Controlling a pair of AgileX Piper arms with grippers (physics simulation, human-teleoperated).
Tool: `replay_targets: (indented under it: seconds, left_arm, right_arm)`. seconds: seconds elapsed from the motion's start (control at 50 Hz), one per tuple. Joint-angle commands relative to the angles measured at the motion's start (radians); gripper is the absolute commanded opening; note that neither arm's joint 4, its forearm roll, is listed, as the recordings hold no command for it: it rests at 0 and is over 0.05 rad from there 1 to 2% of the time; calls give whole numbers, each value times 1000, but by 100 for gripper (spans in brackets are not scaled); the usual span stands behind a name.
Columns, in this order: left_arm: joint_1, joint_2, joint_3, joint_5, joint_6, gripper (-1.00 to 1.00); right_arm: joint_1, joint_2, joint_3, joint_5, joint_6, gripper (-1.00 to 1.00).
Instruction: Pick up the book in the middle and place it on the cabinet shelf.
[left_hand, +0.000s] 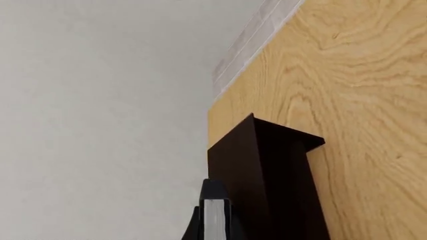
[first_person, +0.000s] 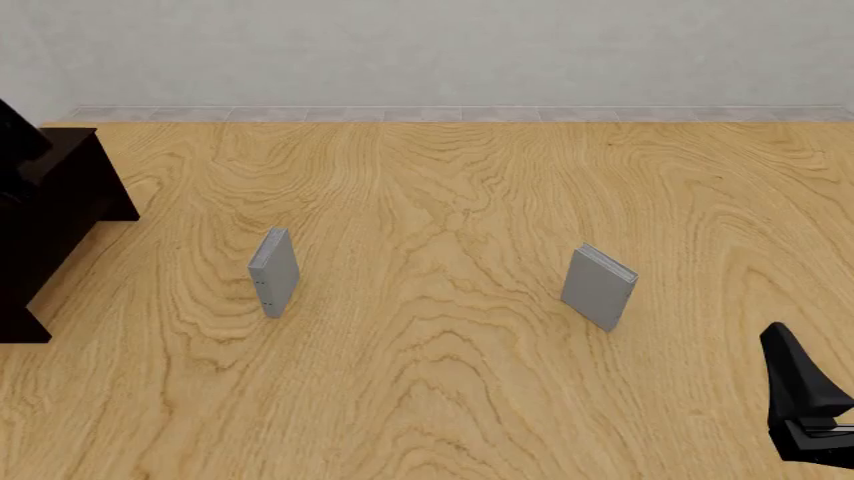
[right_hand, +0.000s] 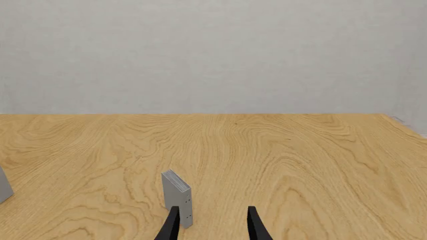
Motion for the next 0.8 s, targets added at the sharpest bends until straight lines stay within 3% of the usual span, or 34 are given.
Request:
replay_targets:
  seconds: [0.02,0.4,0.42,0.8]
  left_arm:
    - [15,26,9,-43,27,-100]
    - [35,75,23,-61,25,-100]
    - [30,59,33,-48,33,100]
    - [2,-6,25,-7,37,100]
  right_arm:
    - [0,0,0,0,0,100]
    - [0,0,0,0,0,100]
    - [0,0,0,0,0,100]
    - [0,0,0,0,0,100]
